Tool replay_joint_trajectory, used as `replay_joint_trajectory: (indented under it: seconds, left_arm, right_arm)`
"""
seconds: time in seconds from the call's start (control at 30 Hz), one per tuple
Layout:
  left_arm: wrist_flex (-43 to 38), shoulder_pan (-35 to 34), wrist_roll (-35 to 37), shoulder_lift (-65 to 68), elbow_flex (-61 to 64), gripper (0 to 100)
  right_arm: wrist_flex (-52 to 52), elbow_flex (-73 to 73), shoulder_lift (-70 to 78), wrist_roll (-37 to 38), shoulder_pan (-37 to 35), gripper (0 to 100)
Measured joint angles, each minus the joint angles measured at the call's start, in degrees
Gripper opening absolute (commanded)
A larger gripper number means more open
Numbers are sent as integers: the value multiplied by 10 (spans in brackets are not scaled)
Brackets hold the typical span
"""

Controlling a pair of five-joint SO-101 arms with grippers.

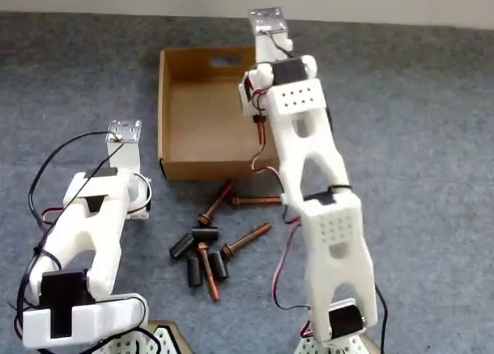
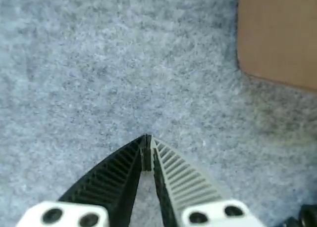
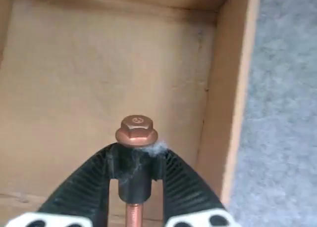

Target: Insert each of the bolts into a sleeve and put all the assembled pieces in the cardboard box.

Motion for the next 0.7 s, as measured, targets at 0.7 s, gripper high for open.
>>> replay_joint_trajectory:
  seconds: [0.7]
  left_arm:
    - [0,0,0,0,0,27]
  right_arm:
    - [83,-193,204,-65,-1,7]
